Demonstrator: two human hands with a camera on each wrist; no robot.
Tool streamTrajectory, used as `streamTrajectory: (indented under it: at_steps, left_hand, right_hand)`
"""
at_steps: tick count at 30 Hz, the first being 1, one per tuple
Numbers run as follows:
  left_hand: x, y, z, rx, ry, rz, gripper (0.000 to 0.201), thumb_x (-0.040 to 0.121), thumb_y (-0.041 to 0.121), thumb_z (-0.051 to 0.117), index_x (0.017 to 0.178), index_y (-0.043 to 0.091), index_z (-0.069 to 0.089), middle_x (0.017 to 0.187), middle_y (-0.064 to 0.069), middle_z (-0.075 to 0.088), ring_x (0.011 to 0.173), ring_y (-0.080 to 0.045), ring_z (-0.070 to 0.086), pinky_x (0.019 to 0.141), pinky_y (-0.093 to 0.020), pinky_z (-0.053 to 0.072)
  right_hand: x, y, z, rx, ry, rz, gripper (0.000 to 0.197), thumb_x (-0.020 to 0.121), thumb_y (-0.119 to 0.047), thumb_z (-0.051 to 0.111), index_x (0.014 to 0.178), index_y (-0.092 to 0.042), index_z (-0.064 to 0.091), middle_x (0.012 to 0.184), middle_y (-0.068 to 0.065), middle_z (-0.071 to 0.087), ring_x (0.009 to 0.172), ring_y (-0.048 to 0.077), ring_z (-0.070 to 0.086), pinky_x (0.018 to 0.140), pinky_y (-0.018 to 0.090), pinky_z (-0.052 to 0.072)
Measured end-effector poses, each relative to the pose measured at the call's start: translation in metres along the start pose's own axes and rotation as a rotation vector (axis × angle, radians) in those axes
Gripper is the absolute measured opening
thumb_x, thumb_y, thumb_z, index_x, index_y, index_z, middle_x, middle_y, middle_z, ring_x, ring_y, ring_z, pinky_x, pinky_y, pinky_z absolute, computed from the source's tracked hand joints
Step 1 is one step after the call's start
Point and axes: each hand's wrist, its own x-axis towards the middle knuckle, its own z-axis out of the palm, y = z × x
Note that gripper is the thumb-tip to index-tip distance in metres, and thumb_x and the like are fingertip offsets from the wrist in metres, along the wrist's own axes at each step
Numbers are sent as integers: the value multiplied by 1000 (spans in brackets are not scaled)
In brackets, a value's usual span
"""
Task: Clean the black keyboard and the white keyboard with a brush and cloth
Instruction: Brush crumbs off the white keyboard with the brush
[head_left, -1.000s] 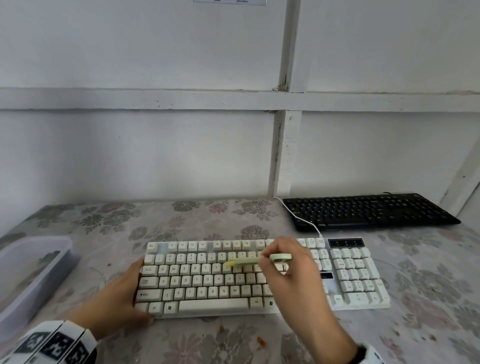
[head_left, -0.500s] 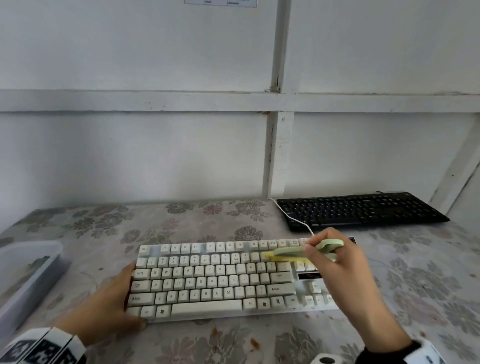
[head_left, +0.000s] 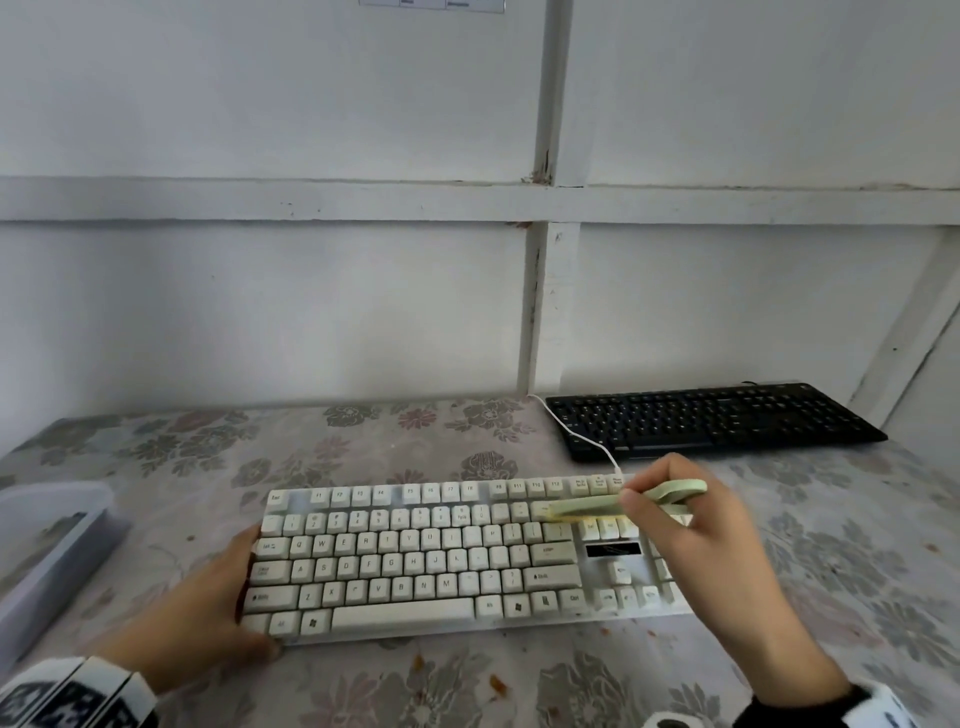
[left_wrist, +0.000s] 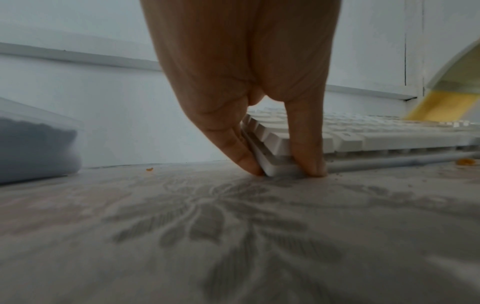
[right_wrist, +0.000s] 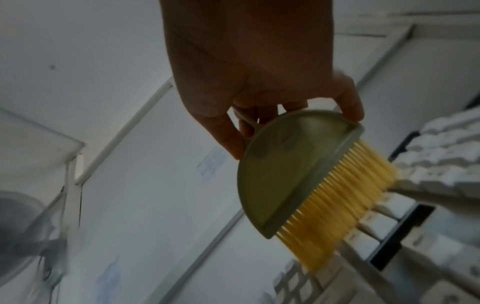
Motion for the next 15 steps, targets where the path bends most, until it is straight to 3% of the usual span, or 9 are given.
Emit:
streamTrajectory:
  at_steps: [3, 5, 7, 10, 12, 15]
  left_hand:
    - [0, -2, 1, -12, 5, -5, 101, 50, 23, 80, 122, 44, 13, 118, 18, 46, 108, -3, 49, 80, -11, 37]
    - [1, -4, 2, -12, 4, -4, 101, 51, 22, 81, 124, 43, 13, 118, 19, 46, 107, -3, 50, 80, -12, 38]
    - [0, -4, 2, -19, 9, 13, 102, 44, 32, 78, 120, 55, 14, 116, 20, 47, 105, -3, 52, 82, -13, 41]
    - [0, -7, 1, -59, 49, 55, 99, 36, 38, 76, 96, 85, 12, 115, 19, 50, 103, -4, 55, 86, -22, 48]
    - [-1, -6, 1, -80, 59, 65, 97, 36, 36, 76, 88, 88, 12, 114, 17, 52, 101, -4, 57, 81, -23, 50]
    - [-3, 0, 0, -75, 57, 69, 95, 35, 35, 76, 89, 86, 17, 111, 13, 56, 97, -7, 59, 76, -23, 51]
  right_hand:
    - [7, 8, -13, -59, 61, 26, 16, 86, -10, 64, 71, -16, 61, 67, -3, 61, 64, 13, 53, 58, 27, 39]
    - [11, 10, -24, -110, 123, 7, 17, 86, -9, 64, 71, -17, 61, 66, -1, 60, 61, 15, 50, 56, 28, 36]
    - [14, 10, -32, -83, 158, -27, 19, 85, -8, 64, 69, -17, 60, 65, -4, 60, 60, 12, 49, 55, 25, 39]
    - [13, 10, -35, 87, 70, -4, 19, 84, -7, 64, 68, -16, 60, 60, -6, 55, 59, 5, 46, 56, 17, 37]
    - [12, 17, -36, 94, 12, 30, 18, 85, -8, 64, 69, -17, 60, 60, -6, 55, 59, 5, 46, 56, 17, 37]
    - [15, 29, -46, 63, 60, 50, 17, 85, -9, 65, 70, -17, 62, 62, 0, 59, 61, 7, 51, 54, 13, 38]
